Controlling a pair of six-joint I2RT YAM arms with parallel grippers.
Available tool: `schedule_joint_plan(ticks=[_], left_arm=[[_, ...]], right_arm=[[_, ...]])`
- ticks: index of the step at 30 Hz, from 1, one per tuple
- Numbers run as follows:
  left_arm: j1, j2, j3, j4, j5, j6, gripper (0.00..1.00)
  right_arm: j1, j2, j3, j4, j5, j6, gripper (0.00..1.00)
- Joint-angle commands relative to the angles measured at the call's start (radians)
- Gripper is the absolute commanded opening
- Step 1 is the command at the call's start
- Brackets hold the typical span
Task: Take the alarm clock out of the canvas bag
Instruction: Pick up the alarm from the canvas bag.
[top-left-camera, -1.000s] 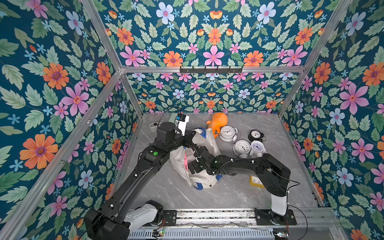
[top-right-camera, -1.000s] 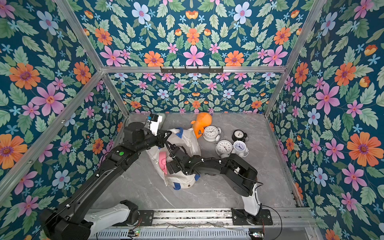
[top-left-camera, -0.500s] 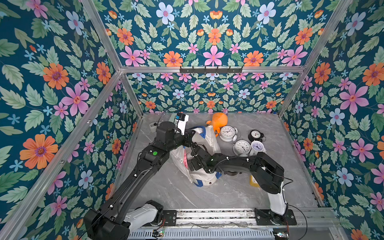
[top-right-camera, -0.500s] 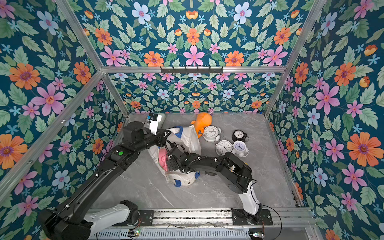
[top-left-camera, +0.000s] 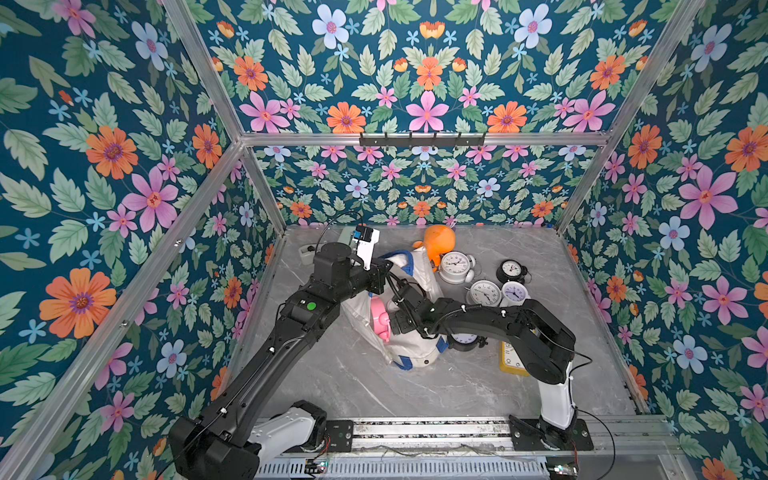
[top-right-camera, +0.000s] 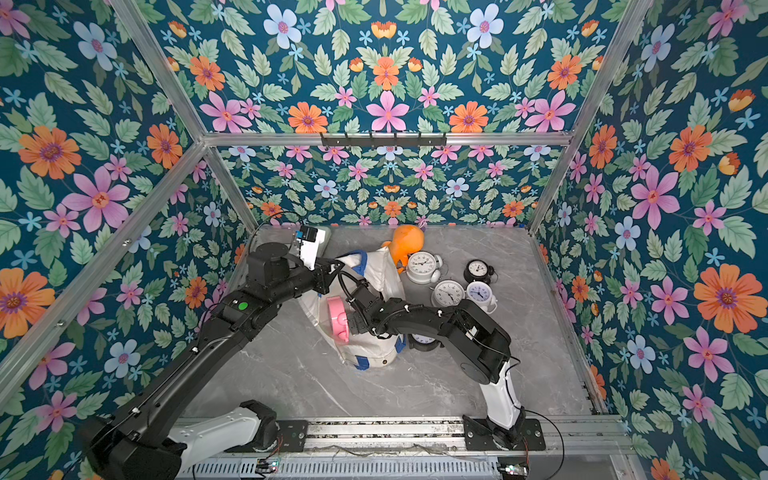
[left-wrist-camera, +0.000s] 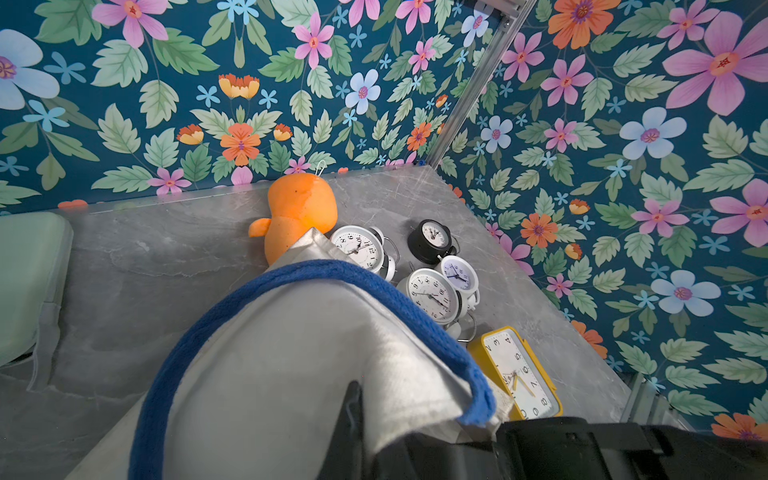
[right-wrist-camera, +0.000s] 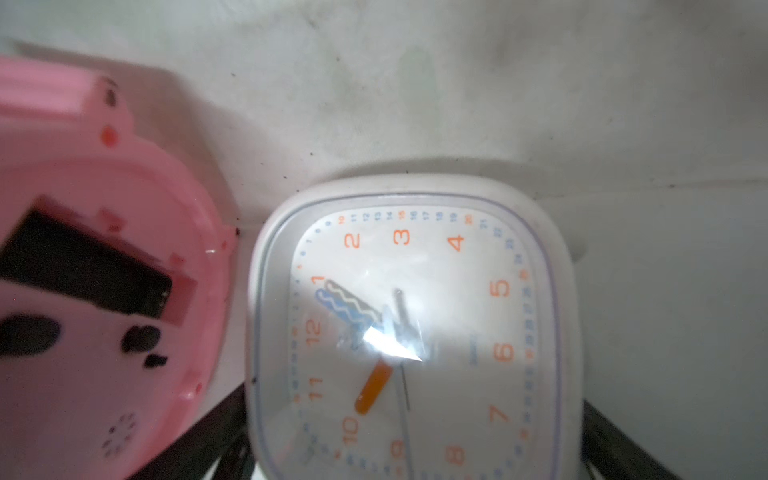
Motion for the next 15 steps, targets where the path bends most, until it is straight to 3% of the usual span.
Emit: schedule_joint_plan(ticks=[1, 15], left_arm=[[0.001, 0.000, 0.010, 0.070, 0.006, -0.007, 0.00], [0.001, 0.008, 0.005, 0.071, 0.008, -0.011, 0.00]], right_arm=[[0.000, -0.001, 0.006, 0.004, -0.009, -0.011, 0.99], [-0.009, 0.043, 0.087, -0.054, 0.067, -0.037, 0.98]])
